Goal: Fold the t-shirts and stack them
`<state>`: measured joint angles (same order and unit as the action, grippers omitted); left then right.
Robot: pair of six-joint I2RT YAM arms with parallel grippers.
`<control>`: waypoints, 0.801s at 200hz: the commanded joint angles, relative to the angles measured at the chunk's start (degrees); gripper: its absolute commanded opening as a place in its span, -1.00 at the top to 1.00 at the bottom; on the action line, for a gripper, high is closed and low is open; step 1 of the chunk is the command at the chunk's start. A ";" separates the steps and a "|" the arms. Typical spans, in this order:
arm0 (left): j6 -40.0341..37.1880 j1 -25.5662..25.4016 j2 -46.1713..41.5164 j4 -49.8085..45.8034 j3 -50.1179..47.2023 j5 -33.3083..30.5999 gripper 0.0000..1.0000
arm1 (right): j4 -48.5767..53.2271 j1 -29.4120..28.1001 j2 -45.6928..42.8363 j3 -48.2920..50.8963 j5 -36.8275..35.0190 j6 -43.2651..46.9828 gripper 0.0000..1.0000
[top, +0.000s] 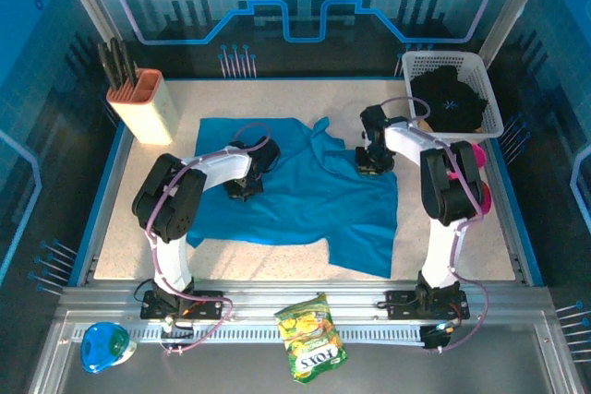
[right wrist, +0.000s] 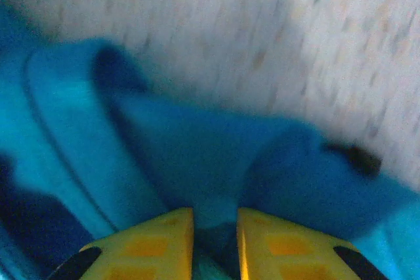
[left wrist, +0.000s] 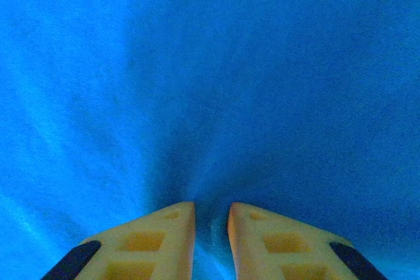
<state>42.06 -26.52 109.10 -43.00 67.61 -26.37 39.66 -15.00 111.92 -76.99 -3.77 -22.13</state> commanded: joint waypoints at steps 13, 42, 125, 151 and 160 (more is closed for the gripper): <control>-0.23 -0.19 2.08 -0.50 -1.00 3.21 0.53 | -1.06 -2.79 -10.76 5.52 -1.76 -0.74 0.49; -0.41 -0.20 2.30 -0.78 -0.47 3.29 0.53 | 1.12 -2.41 -13.76 2.87 -7.02 0.52 0.42; -0.22 -0.19 1.47 -0.44 -1.43 3.82 0.53 | 0.28 0.28 6.99 -18.36 11.86 -0.39 -0.09; -0.32 -0.20 1.55 -0.06 -1.93 3.87 0.53 | 0.89 0.89 11.88 -23.19 13.26 -0.88 -0.08; -0.32 -0.20 1.64 0.01 -1.96 3.87 0.53 | 0.69 1.03 13.01 -23.99 14.26 -1.13 -0.08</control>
<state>41.93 -26.52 109.12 -43.05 67.66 -26.35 39.20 -15.14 122.37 -97.34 6.44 -22.04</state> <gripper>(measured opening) 0.234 0.543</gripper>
